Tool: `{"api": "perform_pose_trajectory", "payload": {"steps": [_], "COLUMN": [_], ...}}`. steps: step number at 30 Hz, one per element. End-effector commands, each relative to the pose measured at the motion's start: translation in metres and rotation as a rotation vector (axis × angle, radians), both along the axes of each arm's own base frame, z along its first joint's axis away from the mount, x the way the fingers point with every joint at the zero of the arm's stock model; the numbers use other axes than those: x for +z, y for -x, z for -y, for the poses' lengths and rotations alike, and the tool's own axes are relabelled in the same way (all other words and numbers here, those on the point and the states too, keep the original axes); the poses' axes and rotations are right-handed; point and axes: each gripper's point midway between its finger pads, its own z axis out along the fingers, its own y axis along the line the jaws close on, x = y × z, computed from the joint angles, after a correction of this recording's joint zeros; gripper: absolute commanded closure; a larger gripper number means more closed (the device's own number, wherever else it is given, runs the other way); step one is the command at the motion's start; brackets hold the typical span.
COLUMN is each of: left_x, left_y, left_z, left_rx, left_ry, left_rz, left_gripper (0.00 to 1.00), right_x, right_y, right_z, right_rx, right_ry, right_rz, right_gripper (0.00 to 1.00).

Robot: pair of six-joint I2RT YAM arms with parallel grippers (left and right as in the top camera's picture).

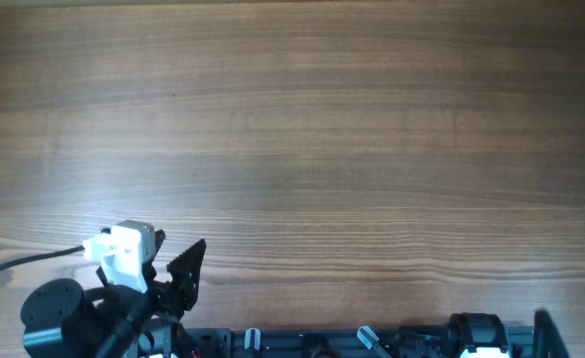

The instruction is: Untangle cables

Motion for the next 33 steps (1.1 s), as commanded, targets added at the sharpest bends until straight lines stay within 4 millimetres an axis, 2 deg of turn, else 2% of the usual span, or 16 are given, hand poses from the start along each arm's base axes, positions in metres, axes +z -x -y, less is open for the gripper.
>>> {"api": "perform_pose_trajectory", "payload": {"steps": [1, 3, 5, 9, 11, 13, 17, 19, 22, 23, 26, 28, 33], "left_x": [-0.001, -0.001, -0.001, -0.001, -0.002, -0.002, -0.002, -0.002, -0.002, -0.002, -0.002, -0.002, -0.002], "left_y": [-0.001, -0.002, -0.002, -0.001, -0.001, -0.001, -0.001, -0.001, -0.001, -0.001, -0.001, -0.001, -0.001], "left_z": [-0.006, -0.008, -0.008, -0.008, -0.008, -0.008, -0.007, -0.007, -0.007, -0.007, -0.007, -0.008, -0.007], "left_rx": [0.019, 0.030, 0.030, 0.030, 0.030, 0.030, 0.030, 0.030, 0.030, 0.030, 0.030, 0.030, 0.029], "left_ry": [-0.038, -0.045, -0.045, -0.045, -0.045, -0.044, -0.044, -0.044, -0.044, -0.044, -0.044, -0.044, -0.044], "left_rz": [0.014, 0.014, 0.013, 0.012, 0.009, 0.008, 0.008, 0.008, 0.008, 0.008, 0.008, 0.009, 0.010], "left_gripper": [0.34, 0.34, 0.34, 0.34, 0.34, 0.34, 0.33, 0.33, 0.33, 0.33, 0.33, 0.33, 0.33], "right_x": [-0.018, -0.034, -0.061, -0.070, -0.078, -0.095, -0.141, -0.150, -0.136, -0.120, -0.100, -0.102, -0.135], "right_y": [0.029, 0.042, 0.050, 0.051, 0.043, 0.029, -0.003, -0.022, -0.054, -0.069, -0.081, -0.086, -0.095], "right_z": [0.013, 0.012, 0.012, -0.012, -0.010, -0.006, -0.035, -0.040, -0.052, -0.049, -0.045, -0.045, -0.057], "right_rx": [-0.079, -0.082, -0.088, 0.048, 0.029, 0.001, 0.165, 0.187, 0.279, 0.278, 0.290, 0.297, 0.372], "right_ry": [-0.097, -0.119, -0.137, -0.206, -0.240, -0.237, -0.316, -0.330, -0.331, -0.307, -0.162, -0.078, 0.117], "right_rz": [0.003, -0.023, -0.118, -0.156, -0.193, -0.265, -0.480, -0.497, -0.379, -0.248, -0.013, 0.073, 0.166], "right_gripper": [0.00, 0.00, 0.00, 0.00, 0.00, 0.00, 0.00, 0.00, 0.00, 0.00, 0.00, 0.00, 0.00]}}
